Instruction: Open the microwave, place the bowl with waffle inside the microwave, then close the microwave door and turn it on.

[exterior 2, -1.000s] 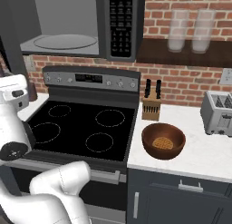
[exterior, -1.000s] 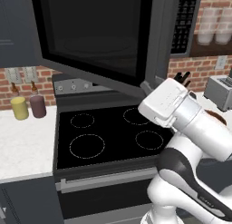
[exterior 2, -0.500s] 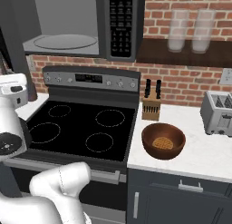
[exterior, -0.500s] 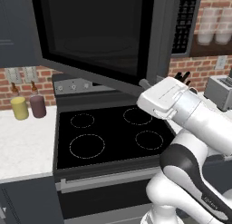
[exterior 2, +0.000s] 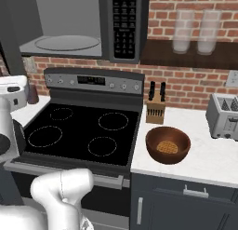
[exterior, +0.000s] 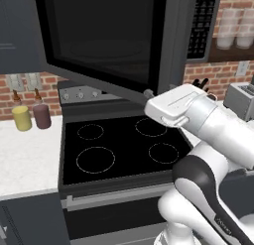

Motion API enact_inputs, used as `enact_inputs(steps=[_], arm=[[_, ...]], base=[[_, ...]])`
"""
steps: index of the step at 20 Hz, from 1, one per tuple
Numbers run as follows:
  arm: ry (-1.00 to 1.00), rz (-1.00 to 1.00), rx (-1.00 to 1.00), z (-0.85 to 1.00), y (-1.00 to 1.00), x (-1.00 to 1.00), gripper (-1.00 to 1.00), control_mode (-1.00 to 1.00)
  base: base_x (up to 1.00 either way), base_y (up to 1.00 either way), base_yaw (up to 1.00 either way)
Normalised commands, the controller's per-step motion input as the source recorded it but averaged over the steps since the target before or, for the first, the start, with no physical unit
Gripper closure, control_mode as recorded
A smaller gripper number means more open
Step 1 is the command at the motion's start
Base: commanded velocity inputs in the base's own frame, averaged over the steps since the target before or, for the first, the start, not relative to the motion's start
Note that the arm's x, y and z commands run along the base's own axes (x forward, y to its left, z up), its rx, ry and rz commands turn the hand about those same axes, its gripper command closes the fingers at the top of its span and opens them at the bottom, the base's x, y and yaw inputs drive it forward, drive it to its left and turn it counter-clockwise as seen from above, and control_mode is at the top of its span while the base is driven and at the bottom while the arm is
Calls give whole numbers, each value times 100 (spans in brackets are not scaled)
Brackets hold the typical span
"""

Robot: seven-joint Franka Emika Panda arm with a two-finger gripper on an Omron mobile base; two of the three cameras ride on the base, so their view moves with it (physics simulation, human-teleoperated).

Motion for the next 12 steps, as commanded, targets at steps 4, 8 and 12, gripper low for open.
enact_inputs(steps=[4, 8, 12], arm=[[1, -20, 0, 37, -96, -100, -100, -100], [0, -27, 0, 33, -94, -100, -100, -100], [0, -28, 0, 25, -90, -100, -100, -100]], base=[[0, 0, 0], [0, 0, 0], [0, 0, 0]])
